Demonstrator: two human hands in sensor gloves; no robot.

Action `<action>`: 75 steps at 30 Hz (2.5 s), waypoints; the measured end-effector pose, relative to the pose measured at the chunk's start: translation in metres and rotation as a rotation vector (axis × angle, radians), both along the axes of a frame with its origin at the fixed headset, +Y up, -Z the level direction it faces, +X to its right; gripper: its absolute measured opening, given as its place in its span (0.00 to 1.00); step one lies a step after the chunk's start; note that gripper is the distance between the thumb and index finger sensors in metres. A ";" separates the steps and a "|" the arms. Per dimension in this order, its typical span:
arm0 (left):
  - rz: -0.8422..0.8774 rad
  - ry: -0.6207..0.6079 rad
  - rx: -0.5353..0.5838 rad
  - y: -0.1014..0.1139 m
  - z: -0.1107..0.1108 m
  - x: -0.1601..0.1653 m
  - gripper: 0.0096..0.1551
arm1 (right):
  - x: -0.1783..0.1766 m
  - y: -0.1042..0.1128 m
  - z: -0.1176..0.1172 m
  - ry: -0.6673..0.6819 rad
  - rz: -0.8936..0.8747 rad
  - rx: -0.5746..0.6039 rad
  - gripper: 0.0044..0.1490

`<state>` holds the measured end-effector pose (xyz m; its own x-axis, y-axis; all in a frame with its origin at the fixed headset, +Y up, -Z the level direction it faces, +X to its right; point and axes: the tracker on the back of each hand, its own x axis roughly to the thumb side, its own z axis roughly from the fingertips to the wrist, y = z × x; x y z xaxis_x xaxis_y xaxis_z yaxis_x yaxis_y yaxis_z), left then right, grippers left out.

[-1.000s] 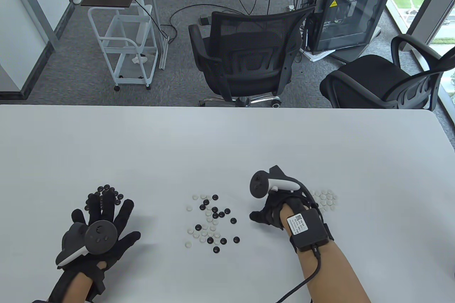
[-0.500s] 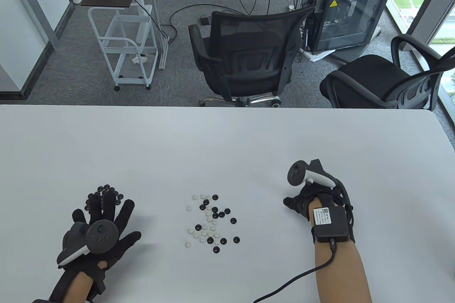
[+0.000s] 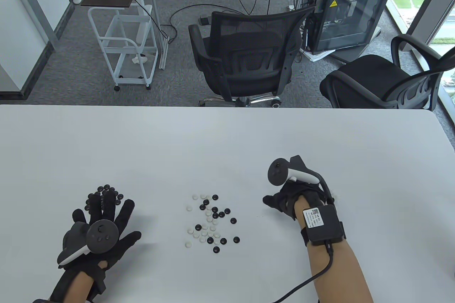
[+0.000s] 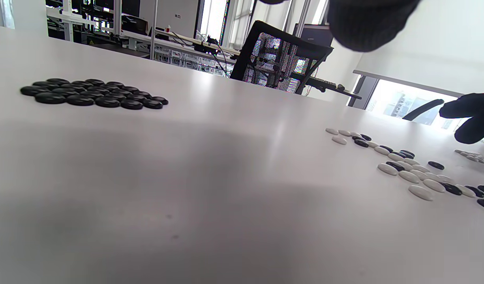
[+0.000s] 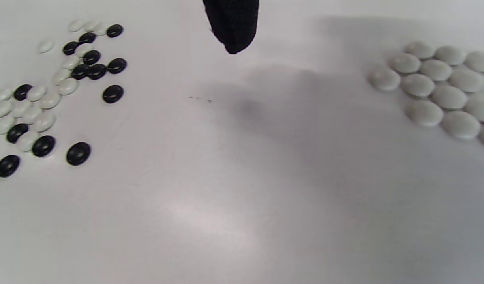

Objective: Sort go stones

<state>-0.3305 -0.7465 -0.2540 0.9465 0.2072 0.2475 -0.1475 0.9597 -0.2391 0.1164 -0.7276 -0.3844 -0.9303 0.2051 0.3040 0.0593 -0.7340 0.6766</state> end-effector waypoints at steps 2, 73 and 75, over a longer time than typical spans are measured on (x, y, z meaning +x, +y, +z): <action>0.001 0.000 0.003 0.000 0.000 0.000 0.49 | -0.020 0.001 0.005 0.064 -0.032 -0.009 0.44; -0.008 0.000 -0.008 -0.001 -0.001 0.002 0.49 | 0.019 0.003 -0.006 -0.074 -0.072 0.025 0.45; -0.008 -0.001 -0.007 -0.001 -0.001 0.002 0.49 | -0.008 0.004 -0.008 -0.019 -0.110 0.029 0.45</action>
